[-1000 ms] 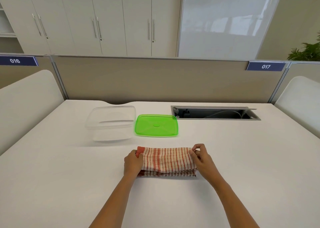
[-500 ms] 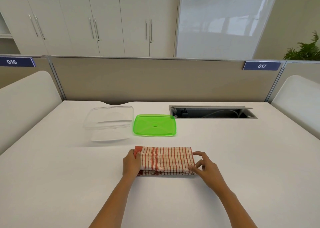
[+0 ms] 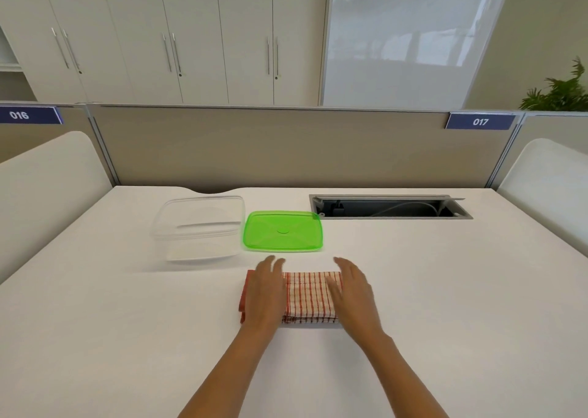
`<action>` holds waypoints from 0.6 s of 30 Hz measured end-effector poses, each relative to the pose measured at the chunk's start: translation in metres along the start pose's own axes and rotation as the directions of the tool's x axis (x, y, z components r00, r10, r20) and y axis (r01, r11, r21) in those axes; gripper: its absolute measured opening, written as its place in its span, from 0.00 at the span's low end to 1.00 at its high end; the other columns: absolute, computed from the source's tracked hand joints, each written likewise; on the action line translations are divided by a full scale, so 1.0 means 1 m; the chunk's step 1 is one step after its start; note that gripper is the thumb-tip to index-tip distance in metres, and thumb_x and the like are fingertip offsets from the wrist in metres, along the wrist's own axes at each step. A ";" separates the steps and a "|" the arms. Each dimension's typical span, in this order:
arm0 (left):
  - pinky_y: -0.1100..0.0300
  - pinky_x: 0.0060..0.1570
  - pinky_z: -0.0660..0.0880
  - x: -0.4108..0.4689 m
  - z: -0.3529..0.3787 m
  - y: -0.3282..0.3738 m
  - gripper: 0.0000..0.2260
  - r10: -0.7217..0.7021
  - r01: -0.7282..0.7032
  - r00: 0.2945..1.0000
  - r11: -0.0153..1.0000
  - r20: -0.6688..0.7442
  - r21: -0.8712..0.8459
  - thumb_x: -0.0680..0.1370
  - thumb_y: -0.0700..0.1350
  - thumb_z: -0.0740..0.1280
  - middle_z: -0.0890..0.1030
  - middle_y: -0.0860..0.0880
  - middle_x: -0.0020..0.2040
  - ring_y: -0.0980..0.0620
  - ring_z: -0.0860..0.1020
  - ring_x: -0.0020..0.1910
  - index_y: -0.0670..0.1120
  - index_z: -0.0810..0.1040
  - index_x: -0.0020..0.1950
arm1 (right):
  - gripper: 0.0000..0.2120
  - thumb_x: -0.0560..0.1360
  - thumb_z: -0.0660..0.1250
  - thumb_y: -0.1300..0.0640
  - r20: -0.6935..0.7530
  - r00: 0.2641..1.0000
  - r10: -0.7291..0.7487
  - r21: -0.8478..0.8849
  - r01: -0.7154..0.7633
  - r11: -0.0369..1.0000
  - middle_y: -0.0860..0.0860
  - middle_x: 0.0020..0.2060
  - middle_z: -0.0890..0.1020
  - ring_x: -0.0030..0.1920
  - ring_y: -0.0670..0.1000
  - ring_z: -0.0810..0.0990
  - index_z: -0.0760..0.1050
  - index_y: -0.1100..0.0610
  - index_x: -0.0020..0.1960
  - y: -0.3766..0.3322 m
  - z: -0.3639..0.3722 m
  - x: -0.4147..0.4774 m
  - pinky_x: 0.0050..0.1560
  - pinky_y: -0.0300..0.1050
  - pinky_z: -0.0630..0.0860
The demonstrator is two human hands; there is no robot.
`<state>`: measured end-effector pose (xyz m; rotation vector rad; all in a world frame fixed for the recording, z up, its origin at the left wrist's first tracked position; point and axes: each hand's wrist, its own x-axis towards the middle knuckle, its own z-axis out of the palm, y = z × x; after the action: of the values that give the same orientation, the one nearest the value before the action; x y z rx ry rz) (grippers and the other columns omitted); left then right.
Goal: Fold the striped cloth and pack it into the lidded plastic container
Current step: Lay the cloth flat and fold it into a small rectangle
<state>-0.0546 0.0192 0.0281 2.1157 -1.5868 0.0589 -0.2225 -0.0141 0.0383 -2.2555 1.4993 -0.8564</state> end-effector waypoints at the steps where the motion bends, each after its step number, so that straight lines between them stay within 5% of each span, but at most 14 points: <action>1: 0.57 0.73 0.57 0.000 0.005 0.006 0.19 0.054 -0.055 0.998 0.998 0.036 0.018 0.81 0.44 0.53 0.64 0.47 0.75 0.51 0.61 0.73 0.48 0.62 0.73 | 0.23 0.81 0.53 0.50 0.052 0.998 -0.028 -0.046 0.030 0.998 0.51 0.73 0.63 0.73 0.50 0.60 0.59 0.55 0.74 -0.006 0.008 0.003 0.72 0.46 0.56; 5: 0.53 0.75 0.48 -0.010 0.024 0.001 0.22 0.003 -0.028 0.988 0.987 0.156 0.161 0.81 0.52 0.48 0.58 0.46 0.77 0.50 0.55 0.76 0.49 0.56 0.75 | 0.25 0.81 0.45 0.47 0.259 0.966 0.005 -0.281 0.070 0.957 0.49 0.78 0.50 0.77 0.48 0.47 0.48 0.52 0.77 0.001 0.038 0.002 0.75 0.46 0.44; 10: 0.48 0.75 0.48 -0.023 0.029 -0.025 0.24 -0.126 0.110 0.989 0.978 0.082 0.180 0.80 0.53 0.51 0.56 0.48 0.78 0.48 0.54 0.77 0.48 0.56 0.76 | 0.26 0.81 0.44 0.46 0.241 0.956 0.168 -0.355 -0.074 0.932 0.49 0.78 0.46 0.77 0.50 0.45 0.44 0.51 0.77 0.026 0.040 -0.001 0.76 0.50 0.44; 14: 0.52 0.71 0.59 -0.023 0.023 -0.030 0.25 -0.303 0.298 0.952 0.950 0.045 0.089 0.81 0.49 0.51 0.60 0.42 0.76 0.46 0.62 0.74 0.43 0.53 0.76 | 0.28 0.81 0.48 0.49 0.170 0.945 0.278 -0.262 -0.229 0.937 0.55 0.77 0.53 0.76 0.54 0.53 0.46 0.58 0.76 0.027 0.030 0.000 0.74 0.49 0.54; 18: 0.53 0.61 0.68 -0.017 0.014 -0.033 0.19 -0.367 0.354 0.928 0.923 0.067 0.150 0.80 0.49 0.55 0.72 0.42 0.65 0.44 0.69 0.64 0.40 0.66 0.68 | 0.29 0.79 0.56 0.49 0.093 0.935 0.342 -0.248 -0.311 0.917 0.56 0.68 0.68 0.68 0.56 0.65 0.53 0.61 0.74 0.025 0.022 0.004 0.66 0.49 0.66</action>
<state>-0.0338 0.0358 -0.0011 2.5188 -1.2449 -0.0606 -0.2261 -0.0295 0.0088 -2.0712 1.9212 -0.4416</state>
